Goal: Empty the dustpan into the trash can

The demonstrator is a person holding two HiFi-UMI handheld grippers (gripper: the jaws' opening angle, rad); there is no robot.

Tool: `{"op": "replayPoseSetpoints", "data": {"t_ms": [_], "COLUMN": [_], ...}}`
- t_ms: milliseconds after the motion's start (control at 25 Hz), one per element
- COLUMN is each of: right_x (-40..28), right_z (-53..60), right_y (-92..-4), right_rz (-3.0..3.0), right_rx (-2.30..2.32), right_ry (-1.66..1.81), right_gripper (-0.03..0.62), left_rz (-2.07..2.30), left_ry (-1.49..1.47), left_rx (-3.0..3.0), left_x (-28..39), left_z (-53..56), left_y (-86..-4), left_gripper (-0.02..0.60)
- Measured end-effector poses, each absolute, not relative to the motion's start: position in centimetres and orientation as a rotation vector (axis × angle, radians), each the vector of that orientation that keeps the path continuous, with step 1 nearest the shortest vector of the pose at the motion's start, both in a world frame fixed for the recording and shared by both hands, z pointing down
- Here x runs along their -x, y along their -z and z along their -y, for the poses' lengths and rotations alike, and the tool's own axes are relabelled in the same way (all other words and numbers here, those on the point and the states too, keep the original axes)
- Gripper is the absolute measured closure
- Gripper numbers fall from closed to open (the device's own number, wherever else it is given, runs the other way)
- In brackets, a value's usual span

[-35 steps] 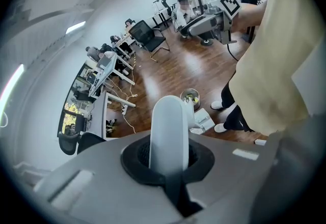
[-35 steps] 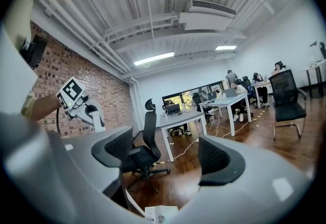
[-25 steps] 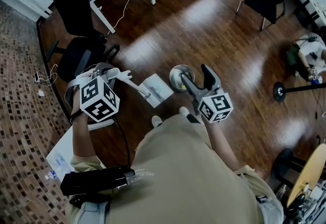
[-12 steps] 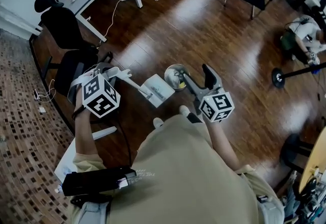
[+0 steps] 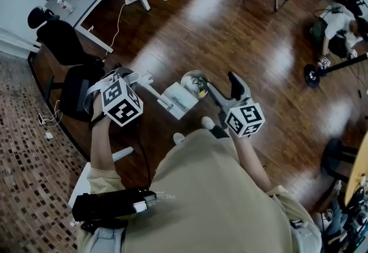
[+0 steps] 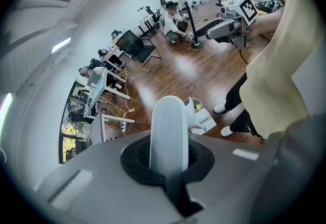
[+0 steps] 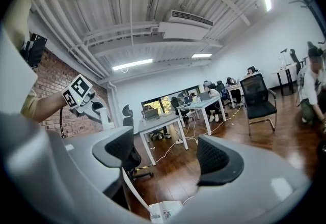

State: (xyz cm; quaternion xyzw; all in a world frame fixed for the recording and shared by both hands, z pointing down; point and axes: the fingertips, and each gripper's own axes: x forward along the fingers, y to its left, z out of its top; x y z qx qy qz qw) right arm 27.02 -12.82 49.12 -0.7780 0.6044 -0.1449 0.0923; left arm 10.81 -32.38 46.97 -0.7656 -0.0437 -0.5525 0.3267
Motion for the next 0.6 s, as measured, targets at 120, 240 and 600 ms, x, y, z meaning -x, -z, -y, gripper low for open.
{"op": "replayPoseSetpoints", "data": {"t_ms": [120,240,600], "right_x": [-27.6,-28.2,-30.2], "right_z": [12.0,11.5,10.0], "right_y": [-49.3,-49.8,-50.9], "right_rz": [-1.773,-1.754,-1.684], "right_rx": [2.326,2.335,2.362], "right_ry": [0.441,0.448,0.483], "right_gripper": [0.217,0.217,0.217], "left_rz": [0.119,0.119,0.114], "left_ry": [1.439,1.425,1.355], "left_rx": [1.978,1.943,1.827], "left_x": [-12.4,-14.3,-21.9], "left_z": [31.9,31.5,31.1], "left_y": [-47.1,-47.5,-47.5], "left_gripper": [0.581,0.581,0.581]}}
